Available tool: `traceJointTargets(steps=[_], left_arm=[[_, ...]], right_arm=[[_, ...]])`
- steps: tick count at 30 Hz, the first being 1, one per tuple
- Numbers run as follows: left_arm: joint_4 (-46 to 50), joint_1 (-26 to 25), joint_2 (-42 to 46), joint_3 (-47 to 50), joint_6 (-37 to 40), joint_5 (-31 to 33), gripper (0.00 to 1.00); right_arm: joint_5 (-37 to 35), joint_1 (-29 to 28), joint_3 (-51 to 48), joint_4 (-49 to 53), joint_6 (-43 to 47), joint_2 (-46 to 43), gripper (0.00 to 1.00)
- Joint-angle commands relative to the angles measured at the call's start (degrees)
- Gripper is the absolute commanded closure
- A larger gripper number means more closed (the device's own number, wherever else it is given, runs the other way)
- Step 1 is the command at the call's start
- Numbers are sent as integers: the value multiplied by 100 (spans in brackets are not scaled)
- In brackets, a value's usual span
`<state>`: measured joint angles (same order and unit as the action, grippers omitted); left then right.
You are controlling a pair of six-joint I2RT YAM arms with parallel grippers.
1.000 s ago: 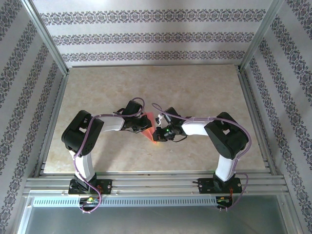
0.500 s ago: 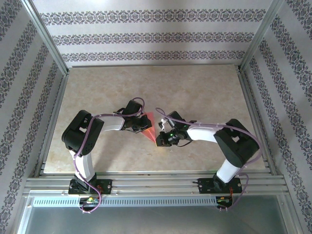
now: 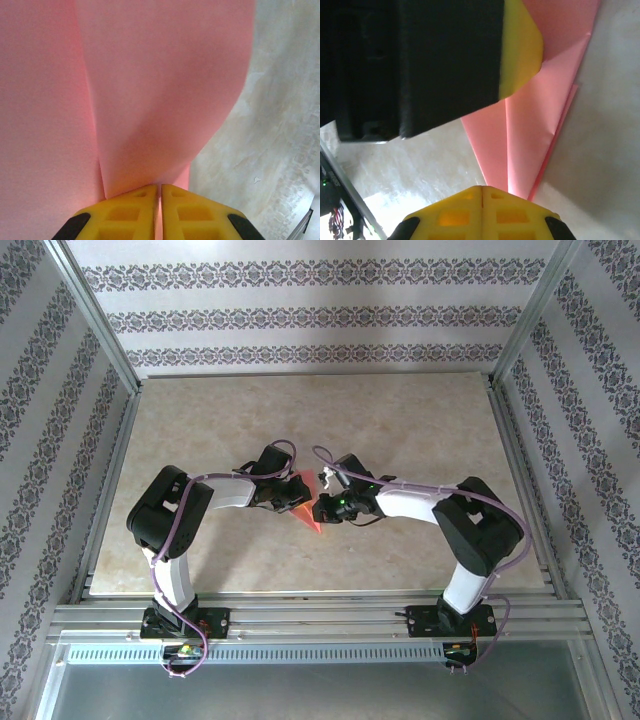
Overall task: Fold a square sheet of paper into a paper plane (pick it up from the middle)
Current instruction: Fourth fold the wing at the center of the table.
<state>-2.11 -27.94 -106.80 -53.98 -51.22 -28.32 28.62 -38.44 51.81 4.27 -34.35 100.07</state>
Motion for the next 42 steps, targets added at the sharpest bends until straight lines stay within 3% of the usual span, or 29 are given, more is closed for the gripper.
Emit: traceJointTargets(steps=[1, 12, 22, 29, 42], left_arm=[[488, 87, -352, 139, -92, 307, 87], [420, 79, -259, 145, -134, 247, 87], [299, 130, -14, -170, 219, -586, 83], [737, 133, -214, -270, 548, -249, 83], [1112, 365, -281, -590, 1194, -124, 83]], right_arm=[[-207, -66, 177, 12, -29, 206, 96], [-140, -70, 87, 221, 38, 574, 96], [126, 185, -176, 1163, 1131, 419, 95], [347, 369, -224, 1332, 1464, 276, 95], [-40, 311, -146, 1649, 1425, 454, 95]])
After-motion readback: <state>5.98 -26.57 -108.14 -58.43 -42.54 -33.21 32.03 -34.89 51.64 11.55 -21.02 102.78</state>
